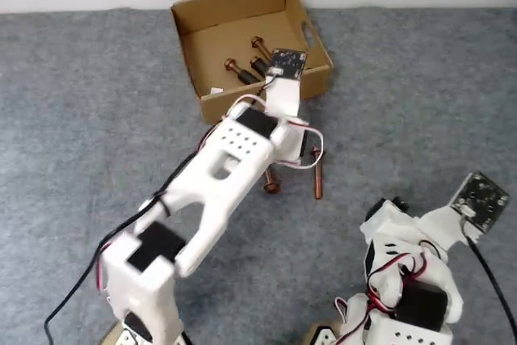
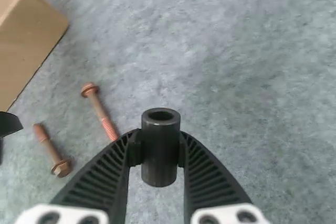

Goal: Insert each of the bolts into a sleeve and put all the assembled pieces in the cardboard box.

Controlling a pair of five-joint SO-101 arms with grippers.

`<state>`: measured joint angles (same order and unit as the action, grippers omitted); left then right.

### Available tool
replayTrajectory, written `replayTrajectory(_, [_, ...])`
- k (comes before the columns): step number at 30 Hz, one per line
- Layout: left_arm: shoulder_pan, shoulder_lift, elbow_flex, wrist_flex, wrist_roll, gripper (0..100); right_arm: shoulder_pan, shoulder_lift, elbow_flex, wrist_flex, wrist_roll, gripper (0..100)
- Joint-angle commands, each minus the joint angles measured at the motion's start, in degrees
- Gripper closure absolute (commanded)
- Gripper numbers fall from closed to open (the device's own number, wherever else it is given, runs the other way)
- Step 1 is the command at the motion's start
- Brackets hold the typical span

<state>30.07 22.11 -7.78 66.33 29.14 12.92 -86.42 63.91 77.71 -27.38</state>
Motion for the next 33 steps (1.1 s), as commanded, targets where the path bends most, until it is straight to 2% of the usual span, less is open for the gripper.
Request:
replayTrajectory(1, [1.1,6.6,-14.5,7.7,1.4,99,1.9,-0.3,-0.6,-1.5,1.4,99.1])
replayTrajectory(3, [2.0,11.8,-22.0,13.0,1.4,98,1.9,-0.3,-0.5,-1.5,1.5,99.1])
replayTrajectory(9, [5.5,27.7,-45.2,26.8,4.7,83,1.6,-0.3,-0.5,-1.5,1.4,99.1])
replayTrajectory(17, [5.1,44.5,-71.4,32.8,5.4,82,1.6,-0.3,0.2,-1.5,1.5,99.1])
replayTrajectory(22, [4.7,50.8,-77.7,32.5,5.4,82,1.6,-0.3,0.2,-1.5,1.5,99.1])
replayTrajectory(29, [3.1,54.2,-78.0,32.5,5.5,82,1.6,-0.3,0.2,-1.5,1.5,99.1])
replayTrajectory(33, [2.9,54.2,-77.8,32.7,5.3,91,0.8,-0.3,0.2,-1.5,1.5,99.1])
